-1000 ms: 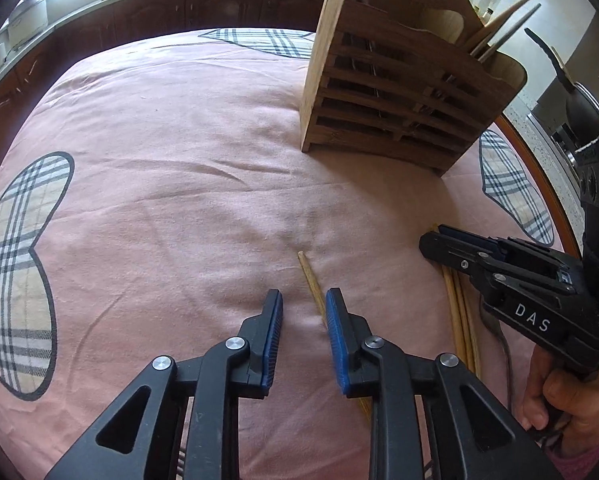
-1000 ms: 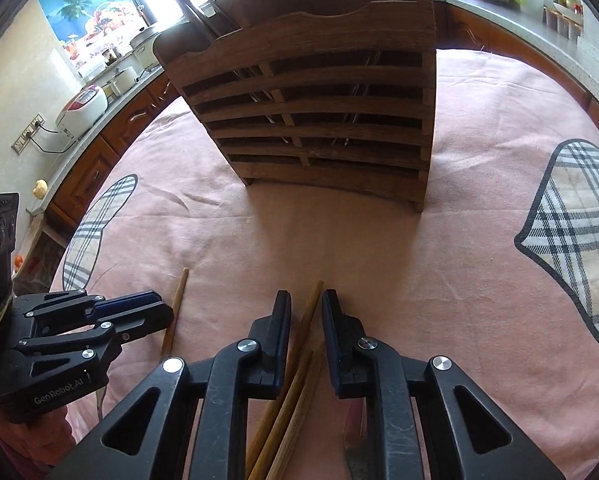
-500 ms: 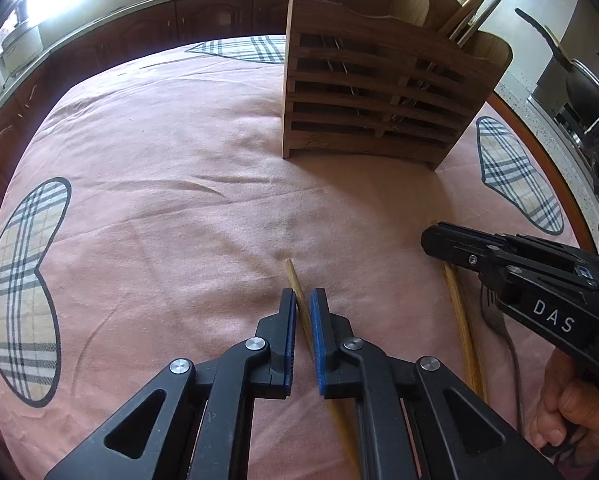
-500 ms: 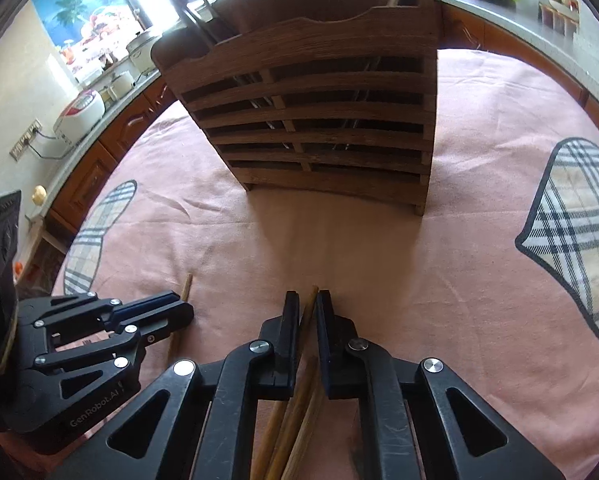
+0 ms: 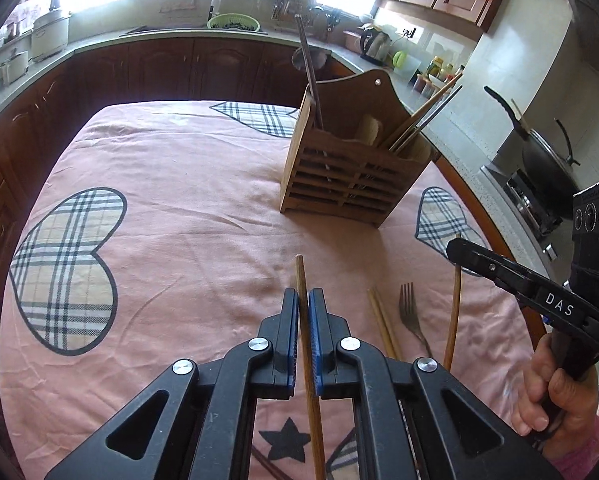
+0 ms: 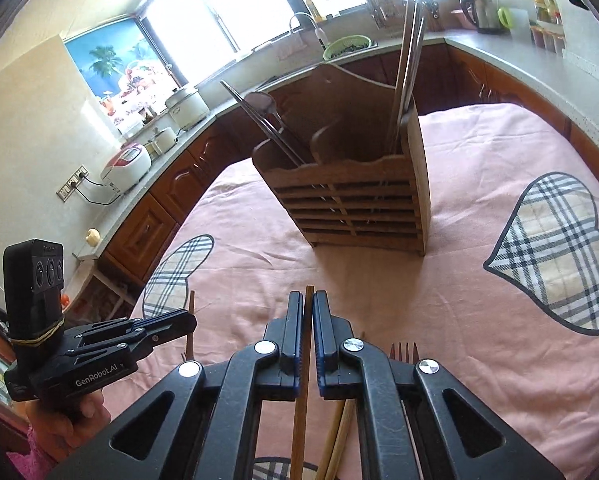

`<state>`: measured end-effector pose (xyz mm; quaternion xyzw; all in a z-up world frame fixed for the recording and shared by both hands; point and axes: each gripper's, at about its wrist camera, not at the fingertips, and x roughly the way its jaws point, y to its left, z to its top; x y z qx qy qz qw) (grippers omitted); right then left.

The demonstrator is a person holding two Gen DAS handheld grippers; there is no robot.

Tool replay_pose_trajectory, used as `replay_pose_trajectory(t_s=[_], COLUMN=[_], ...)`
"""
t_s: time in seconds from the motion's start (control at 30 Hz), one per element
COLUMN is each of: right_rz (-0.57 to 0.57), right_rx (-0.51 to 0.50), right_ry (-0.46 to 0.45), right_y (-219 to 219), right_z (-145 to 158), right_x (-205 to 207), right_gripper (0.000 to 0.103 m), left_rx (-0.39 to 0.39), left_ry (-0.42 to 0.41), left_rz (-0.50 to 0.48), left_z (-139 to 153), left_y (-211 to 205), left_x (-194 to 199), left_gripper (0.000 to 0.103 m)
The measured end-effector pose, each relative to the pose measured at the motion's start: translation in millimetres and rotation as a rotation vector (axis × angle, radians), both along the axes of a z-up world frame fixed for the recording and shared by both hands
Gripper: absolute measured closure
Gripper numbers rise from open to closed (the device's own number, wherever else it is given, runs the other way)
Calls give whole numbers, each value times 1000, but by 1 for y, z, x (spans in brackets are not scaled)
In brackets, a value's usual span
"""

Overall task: Organize utensils
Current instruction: 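Lift both wooden chopsticks upright and carry them over the holder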

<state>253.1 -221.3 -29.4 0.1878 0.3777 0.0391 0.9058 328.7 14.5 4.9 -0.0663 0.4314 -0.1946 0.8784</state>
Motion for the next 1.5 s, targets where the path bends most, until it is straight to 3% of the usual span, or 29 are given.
replay_pose_trajectory(t_s=[0.3, 0.7, 1.5], right_rz=[4, 16, 25], right_rx=[-36, -63, -93], right_ry=[-63, -106, -167], right_y=[13, 25, 37], right_z=[28, 46, 67], right_x=[-30, -61, -87], right_gripper=[99, 99, 99], left_rx=[-33, -35, -58], left_ry=[-72, -109, -196], left_rz=[0, -8, -32], left_z=[38, 53, 72], left_y=[27, 47, 68], left_x=[-63, -112, -158], left_gripper=[99, 99, 100])
